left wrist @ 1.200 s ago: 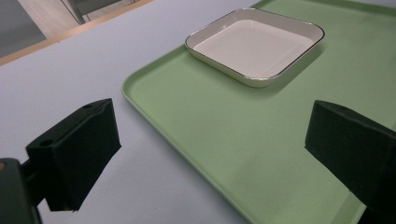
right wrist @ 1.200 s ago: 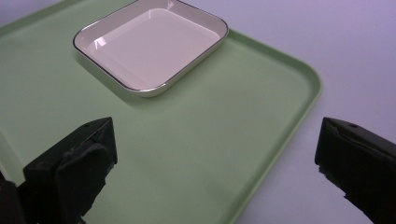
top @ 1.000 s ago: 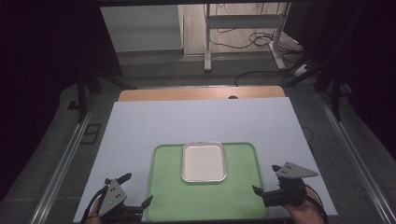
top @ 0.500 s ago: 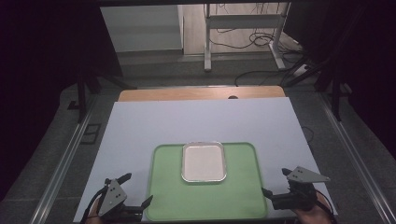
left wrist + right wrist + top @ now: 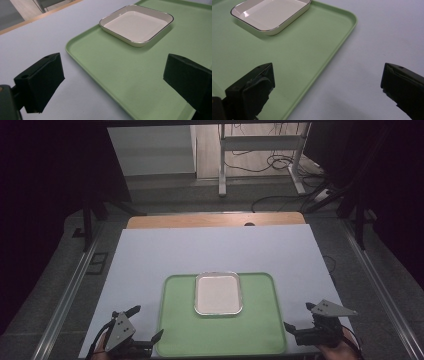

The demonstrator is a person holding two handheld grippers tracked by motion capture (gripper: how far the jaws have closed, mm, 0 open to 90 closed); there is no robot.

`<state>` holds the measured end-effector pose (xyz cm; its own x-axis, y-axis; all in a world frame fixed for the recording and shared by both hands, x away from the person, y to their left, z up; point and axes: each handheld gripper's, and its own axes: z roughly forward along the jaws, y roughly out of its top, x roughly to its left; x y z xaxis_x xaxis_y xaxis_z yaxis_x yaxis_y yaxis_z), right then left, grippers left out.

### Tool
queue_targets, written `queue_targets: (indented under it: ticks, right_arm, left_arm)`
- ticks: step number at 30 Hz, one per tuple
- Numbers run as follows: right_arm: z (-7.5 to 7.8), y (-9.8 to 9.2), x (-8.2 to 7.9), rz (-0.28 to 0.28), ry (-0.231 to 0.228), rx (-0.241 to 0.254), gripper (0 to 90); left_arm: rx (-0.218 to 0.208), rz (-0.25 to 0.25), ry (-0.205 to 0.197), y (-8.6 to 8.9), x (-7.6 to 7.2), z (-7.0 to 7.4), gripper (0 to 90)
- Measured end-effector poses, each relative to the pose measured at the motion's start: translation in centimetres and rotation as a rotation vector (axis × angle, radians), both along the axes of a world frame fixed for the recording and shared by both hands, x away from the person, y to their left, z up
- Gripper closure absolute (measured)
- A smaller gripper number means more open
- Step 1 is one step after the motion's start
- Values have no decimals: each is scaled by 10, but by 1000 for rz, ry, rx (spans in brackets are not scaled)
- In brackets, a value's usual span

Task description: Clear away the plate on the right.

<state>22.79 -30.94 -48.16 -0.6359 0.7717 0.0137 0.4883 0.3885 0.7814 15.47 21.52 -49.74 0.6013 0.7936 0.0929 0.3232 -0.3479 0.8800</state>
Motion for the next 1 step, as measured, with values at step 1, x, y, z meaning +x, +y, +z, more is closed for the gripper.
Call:
queue_targets:
  ticks: [1]
  right_arm:
    - [0,0,0,2,1,4,0]
  left_arm:
    - [0,0,2,0,0,0,28]
